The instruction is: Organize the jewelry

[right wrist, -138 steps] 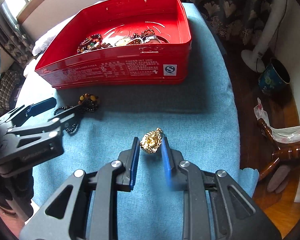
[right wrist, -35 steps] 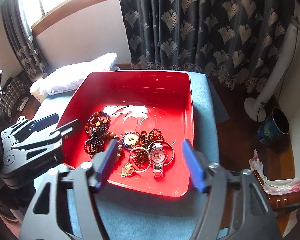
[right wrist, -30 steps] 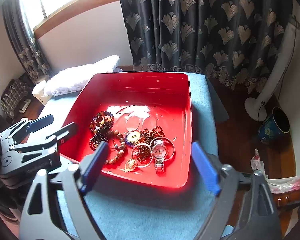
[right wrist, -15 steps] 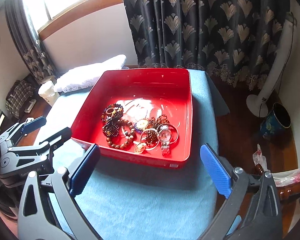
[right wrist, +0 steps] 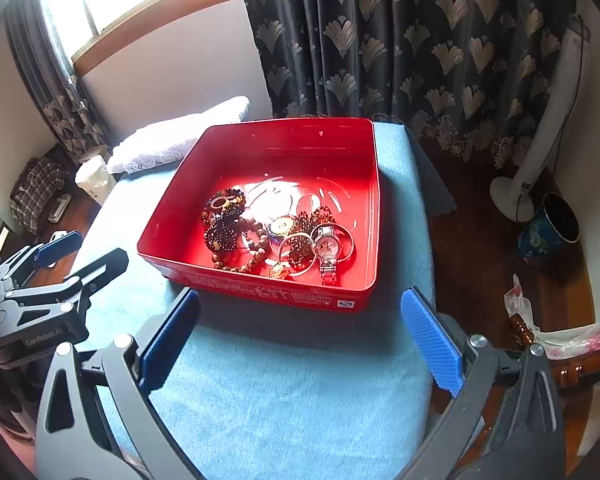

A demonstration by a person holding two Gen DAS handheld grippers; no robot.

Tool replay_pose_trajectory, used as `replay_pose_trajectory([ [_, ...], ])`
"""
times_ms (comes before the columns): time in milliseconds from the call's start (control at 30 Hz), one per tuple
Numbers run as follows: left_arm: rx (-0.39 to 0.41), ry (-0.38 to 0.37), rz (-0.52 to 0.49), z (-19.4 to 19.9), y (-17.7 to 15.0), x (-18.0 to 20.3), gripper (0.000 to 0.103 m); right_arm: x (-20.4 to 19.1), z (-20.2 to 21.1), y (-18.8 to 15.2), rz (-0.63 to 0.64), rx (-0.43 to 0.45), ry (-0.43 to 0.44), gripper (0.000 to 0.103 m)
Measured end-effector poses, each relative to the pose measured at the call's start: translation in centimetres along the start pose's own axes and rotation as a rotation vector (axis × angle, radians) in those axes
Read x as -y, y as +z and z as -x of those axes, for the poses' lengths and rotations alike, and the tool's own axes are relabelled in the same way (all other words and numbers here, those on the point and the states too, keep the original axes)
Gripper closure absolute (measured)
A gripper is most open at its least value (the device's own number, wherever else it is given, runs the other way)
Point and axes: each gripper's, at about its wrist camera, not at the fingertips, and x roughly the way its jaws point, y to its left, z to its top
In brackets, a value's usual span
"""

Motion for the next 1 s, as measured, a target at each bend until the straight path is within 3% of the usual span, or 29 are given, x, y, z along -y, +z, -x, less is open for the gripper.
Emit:
replay_pose_trajectory([
  [1000, -0.023, 0.009, 0.007, -0.65, -0.49, -0.37, 0.011, 0.22, -0.58, -0.23, 0.001, -0.015, 0.005, 0.006],
])
